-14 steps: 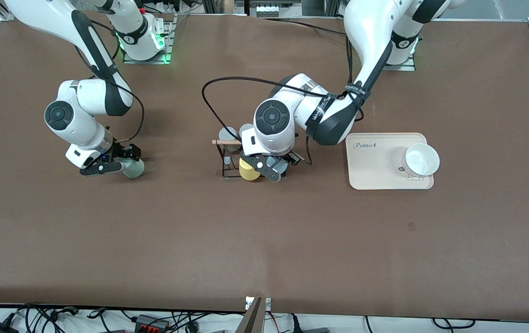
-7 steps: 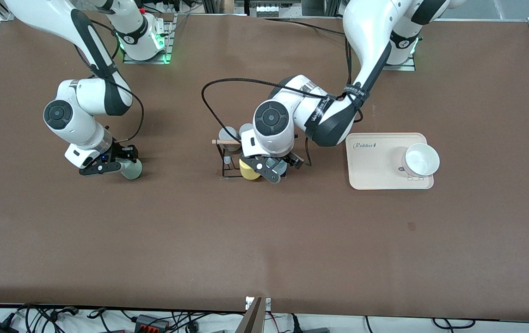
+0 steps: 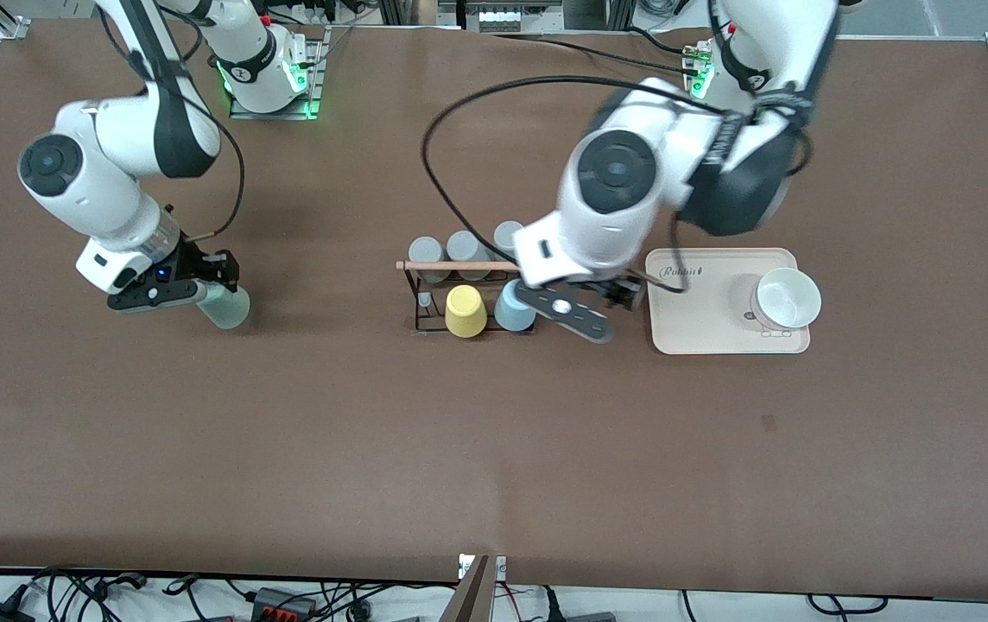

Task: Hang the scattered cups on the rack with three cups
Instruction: 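Lift the green cup with the right gripper while the left gripper withdraws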

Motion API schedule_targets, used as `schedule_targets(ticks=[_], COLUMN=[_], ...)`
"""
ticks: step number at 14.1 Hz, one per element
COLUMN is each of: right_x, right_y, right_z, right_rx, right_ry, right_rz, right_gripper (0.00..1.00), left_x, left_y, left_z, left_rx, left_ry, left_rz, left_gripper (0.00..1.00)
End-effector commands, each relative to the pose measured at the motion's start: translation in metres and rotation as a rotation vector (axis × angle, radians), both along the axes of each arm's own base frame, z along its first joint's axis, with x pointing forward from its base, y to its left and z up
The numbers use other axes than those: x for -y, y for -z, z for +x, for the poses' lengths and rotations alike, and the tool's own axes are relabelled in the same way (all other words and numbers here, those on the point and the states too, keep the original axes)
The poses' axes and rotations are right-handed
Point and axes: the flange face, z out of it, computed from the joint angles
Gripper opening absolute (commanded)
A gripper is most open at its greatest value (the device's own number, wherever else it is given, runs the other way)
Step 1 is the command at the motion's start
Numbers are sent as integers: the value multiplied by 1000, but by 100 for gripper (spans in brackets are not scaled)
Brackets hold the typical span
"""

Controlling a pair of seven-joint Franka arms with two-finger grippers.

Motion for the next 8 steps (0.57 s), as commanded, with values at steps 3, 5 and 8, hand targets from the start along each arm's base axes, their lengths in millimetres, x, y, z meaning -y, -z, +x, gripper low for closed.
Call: schedule_targets(ticks=[3, 5, 8], right_x=[-107, -163, -239], right_y=[-79, -91, -96], right_z=[2, -7, -14], right_rx=[-9, 8, 25], right_ry=[155, 220, 287], right_rz=[23, 49, 90], right_gripper=[21, 21, 21], left_x=[-148, -217, -291], left_y=[-20, -36, -71], left_z=[46, 56, 56], left_rx=[-12, -9, 33], left_ry=[-206, -309, -417], left_rz=[48, 37, 15], left_gripper=[100, 100, 100])
